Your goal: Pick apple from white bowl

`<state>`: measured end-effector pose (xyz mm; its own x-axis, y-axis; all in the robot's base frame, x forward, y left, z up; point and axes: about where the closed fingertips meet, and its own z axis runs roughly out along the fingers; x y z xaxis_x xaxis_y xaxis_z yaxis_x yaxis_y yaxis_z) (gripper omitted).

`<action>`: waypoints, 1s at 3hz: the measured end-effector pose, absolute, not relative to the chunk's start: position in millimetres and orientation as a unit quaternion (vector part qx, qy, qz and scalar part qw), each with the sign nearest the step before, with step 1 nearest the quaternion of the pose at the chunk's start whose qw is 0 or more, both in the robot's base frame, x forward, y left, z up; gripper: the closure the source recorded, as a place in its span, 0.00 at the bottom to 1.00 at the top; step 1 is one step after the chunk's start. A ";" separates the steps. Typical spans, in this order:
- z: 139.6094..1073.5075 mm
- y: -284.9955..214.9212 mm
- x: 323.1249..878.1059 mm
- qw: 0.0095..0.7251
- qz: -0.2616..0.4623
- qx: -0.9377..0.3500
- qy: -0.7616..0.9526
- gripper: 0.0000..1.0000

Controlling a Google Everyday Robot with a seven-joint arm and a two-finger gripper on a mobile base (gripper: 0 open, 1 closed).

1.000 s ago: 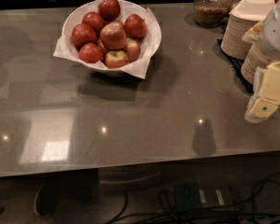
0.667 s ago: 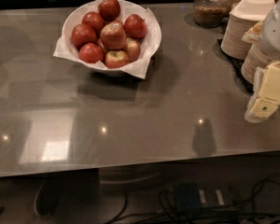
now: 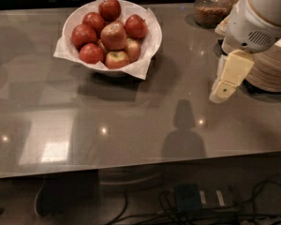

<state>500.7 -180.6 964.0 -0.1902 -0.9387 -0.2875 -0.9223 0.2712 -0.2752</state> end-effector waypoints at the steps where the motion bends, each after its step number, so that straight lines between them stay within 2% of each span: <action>1: 963.6 -157.4 541.7 0.233 -0.007 -0.597 0.768 0.00; 3: 980.4 -102.5 615.6 0.311 0.026 -0.587 0.747 0.00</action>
Offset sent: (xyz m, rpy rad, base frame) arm 0.1327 0.0771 0.0216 0.2371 -0.1511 0.0076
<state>615.6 -102.5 980.4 -0.1165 -0.8612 -0.4947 -0.8933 0.3086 -0.3269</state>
